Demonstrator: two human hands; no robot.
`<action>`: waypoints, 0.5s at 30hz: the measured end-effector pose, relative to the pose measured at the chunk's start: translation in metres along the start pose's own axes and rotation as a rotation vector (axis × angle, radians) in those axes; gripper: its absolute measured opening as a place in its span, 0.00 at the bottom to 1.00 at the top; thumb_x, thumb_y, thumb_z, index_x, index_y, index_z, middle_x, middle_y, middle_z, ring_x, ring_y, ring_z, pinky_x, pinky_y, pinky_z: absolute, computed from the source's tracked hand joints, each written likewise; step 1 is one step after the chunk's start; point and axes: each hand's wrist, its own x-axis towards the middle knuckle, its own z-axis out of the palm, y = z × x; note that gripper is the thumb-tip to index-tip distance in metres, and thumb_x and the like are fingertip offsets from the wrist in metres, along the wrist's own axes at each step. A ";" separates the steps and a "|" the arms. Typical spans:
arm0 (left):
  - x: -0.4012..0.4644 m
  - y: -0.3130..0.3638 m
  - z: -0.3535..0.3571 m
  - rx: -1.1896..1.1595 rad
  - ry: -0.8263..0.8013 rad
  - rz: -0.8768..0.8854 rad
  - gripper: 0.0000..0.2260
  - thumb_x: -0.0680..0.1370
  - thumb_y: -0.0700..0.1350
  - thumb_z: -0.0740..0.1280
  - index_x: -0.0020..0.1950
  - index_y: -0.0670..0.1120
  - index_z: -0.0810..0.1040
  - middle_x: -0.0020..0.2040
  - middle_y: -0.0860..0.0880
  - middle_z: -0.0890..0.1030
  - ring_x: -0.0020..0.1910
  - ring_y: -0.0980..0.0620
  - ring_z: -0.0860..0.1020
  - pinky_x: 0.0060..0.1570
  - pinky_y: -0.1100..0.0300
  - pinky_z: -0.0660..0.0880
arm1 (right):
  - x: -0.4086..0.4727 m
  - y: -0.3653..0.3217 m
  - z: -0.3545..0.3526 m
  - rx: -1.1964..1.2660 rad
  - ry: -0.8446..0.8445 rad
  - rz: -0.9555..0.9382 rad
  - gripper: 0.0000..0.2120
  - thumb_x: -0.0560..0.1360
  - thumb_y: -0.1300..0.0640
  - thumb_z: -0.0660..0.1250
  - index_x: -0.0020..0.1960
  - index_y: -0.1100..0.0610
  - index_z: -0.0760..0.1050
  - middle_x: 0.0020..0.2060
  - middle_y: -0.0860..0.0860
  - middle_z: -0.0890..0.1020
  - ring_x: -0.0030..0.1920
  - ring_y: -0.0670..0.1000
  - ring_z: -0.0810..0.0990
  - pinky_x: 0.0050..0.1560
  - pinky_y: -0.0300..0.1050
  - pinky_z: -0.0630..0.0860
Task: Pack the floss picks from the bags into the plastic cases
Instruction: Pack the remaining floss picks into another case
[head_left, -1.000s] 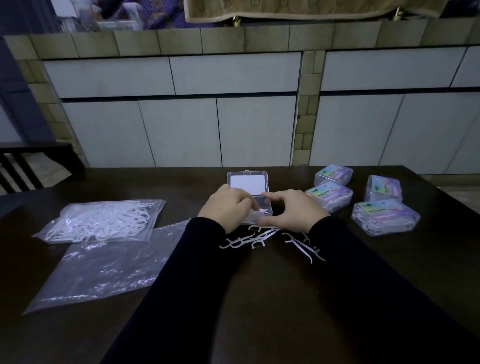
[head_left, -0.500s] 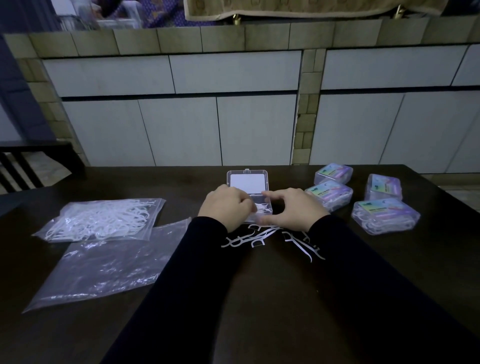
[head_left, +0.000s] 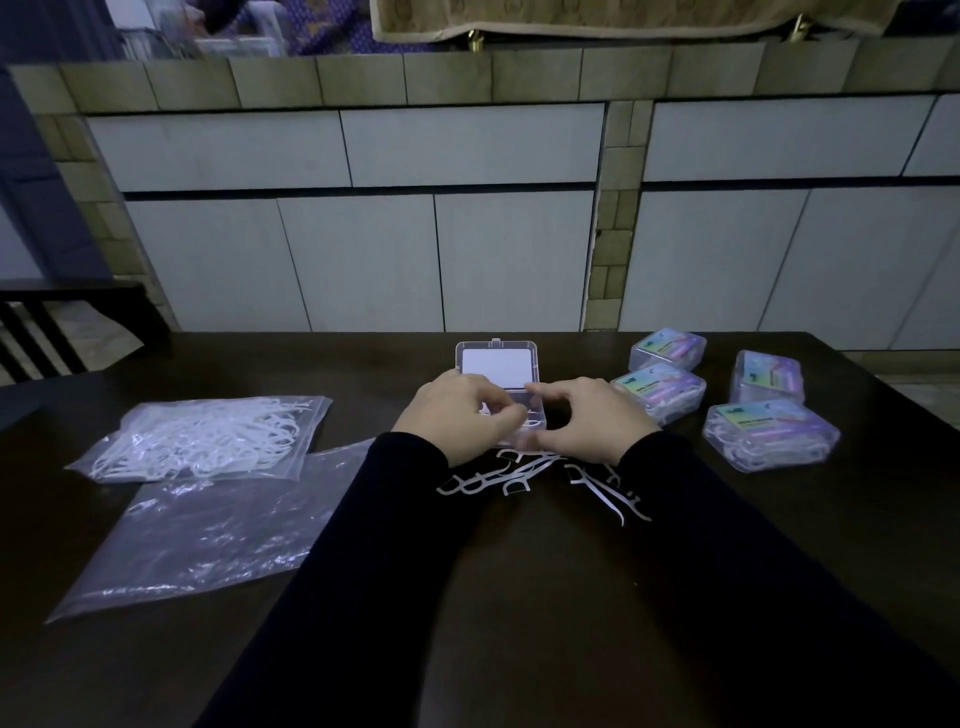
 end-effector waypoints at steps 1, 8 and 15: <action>0.000 -0.002 -0.001 -0.013 -0.002 0.005 0.06 0.71 0.58 0.66 0.35 0.62 0.80 0.44 0.56 0.81 0.50 0.55 0.75 0.51 0.56 0.73 | -0.001 0.000 -0.001 -0.001 0.001 0.002 0.35 0.71 0.36 0.68 0.74 0.44 0.63 0.69 0.46 0.73 0.69 0.51 0.69 0.71 0.55 0.61; 0.002 -0.010 -0.010 0.014 -0.013 -0.005 0.04 0.75 0.47 0.71 0.48 0.53 0.85 0.42 0.58 0.81 0.44 0.62 0.75 0.47 0.70 0.67 | -0.002 -0.003 -0.002 0.013 -0.022 0.011 0.37 0.71 0.36 0.69 0.75 0.45 0.62 0.69 0.47 0.72 0.70 0.52 0.68 0.71 0.56 0.61; 0.004 -0.010 -0.007 0.210 0.193 -0.140 0.09 0.77 0.50 0.64 0.49 0.52 0.84 0.49 0.52 0.83 0.49 0.50 0.78 0.52 0.55 0.75 | -0.001 -0.002 -0.002 0.006 -0.021 0.020 0.37 0.70 0.35 0.69 0.75 0.45 0.62 0.69 0.47 0.73 0.69 0.52 0.69 0.71 0.55 0.63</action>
